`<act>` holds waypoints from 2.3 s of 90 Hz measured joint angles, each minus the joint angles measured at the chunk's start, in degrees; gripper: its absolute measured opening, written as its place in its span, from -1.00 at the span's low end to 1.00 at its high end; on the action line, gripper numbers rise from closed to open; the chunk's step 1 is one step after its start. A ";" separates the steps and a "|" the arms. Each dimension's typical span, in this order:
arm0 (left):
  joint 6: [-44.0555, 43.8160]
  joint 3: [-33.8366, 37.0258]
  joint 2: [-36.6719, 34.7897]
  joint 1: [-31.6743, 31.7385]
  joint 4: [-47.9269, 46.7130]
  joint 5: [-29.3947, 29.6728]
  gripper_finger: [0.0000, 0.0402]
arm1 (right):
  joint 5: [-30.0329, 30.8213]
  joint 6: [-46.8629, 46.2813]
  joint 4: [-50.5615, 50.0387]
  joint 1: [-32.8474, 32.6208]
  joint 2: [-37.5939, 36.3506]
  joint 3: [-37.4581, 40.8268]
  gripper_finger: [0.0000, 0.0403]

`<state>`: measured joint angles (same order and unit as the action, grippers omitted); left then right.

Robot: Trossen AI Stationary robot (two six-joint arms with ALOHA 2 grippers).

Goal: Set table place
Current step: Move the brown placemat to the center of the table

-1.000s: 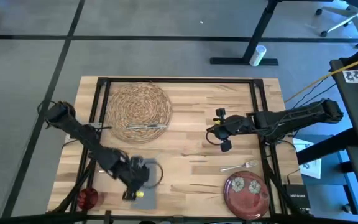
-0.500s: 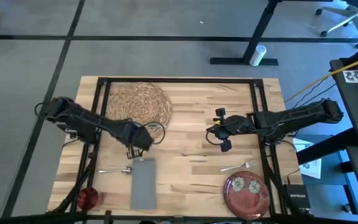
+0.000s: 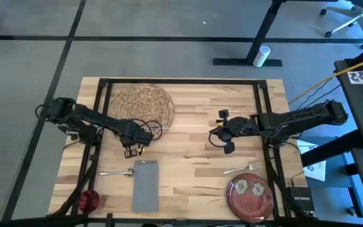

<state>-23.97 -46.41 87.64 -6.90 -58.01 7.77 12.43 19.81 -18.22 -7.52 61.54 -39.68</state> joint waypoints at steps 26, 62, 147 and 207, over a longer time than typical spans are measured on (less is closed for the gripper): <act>-0.57 2.04 -0.13 -1.03 11.94 -3.61 -1.00 | 0.00 0.00 0.07 -0.01 0.00 0.00 -1.00; 4.75 -0.33 1.34 2.02 20.80 -4.05 -1.00 | 0.00 0.00 0.20 0.01 0.00 0.00 -1.00; 0.69 0.24 3.78 6.27 2.98 4.67 -1.00 | -0.04 0.00 -0.72 -0.01 0.00 0.00 -1.00; 6.98 -11.36 13.04 3.89 20.19 0.44 -1.00 | -0.02 -0.02 -0.87 -0.01 -0.02 0.00 -1.00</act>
<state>-16.99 -57.77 100.68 -3.00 -37.82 8.21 12.40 19.79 -19.09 -7.53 61.52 -39.68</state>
